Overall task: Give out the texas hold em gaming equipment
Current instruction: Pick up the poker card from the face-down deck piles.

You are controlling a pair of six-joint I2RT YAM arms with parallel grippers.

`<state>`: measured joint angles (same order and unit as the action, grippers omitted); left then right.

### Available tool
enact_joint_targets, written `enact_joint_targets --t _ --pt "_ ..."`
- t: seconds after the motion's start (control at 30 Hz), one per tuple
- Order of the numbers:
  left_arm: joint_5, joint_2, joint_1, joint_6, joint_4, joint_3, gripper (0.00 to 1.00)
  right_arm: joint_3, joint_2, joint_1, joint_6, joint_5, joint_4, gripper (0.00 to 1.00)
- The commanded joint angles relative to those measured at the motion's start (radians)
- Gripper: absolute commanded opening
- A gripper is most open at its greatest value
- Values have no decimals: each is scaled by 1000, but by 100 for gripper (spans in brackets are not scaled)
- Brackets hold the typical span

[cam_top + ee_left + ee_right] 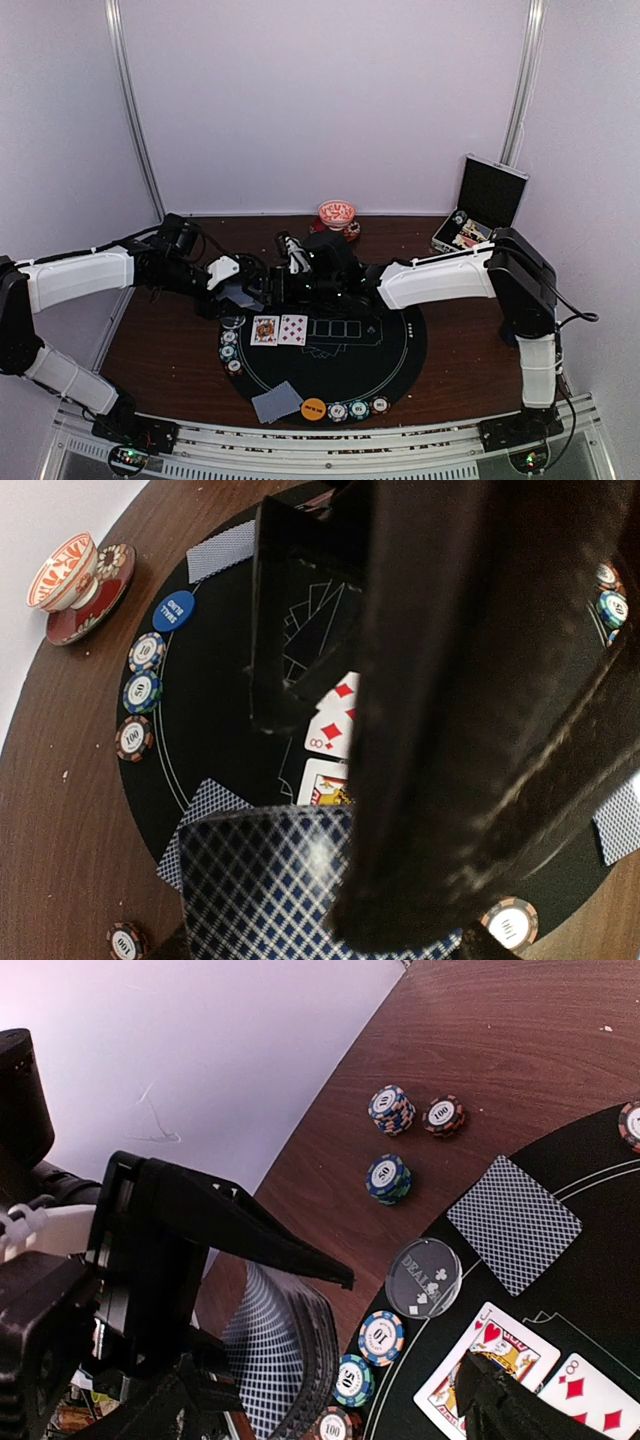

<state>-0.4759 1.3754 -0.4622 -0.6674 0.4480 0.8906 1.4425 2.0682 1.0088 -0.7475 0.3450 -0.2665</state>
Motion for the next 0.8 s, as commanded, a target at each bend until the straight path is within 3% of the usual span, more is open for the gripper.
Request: enact_joint_targets --t 0.0,0.27,0.4,0.77 --pt "-25 -15 -7 -18 -12 9 61 53 56 -1 -39 39 -37 89" --pt "-27 -16 -10 -21 -11 5 62 137 136 -1 -55 15 18 86" --pt "-24 -18 -12 -24 -6 5 62 135 139 -15 -100 -44 68 78" --pt "-15 -5 -12 -20 -8 10 62 -34 52 -72 -135 -52 32 59"
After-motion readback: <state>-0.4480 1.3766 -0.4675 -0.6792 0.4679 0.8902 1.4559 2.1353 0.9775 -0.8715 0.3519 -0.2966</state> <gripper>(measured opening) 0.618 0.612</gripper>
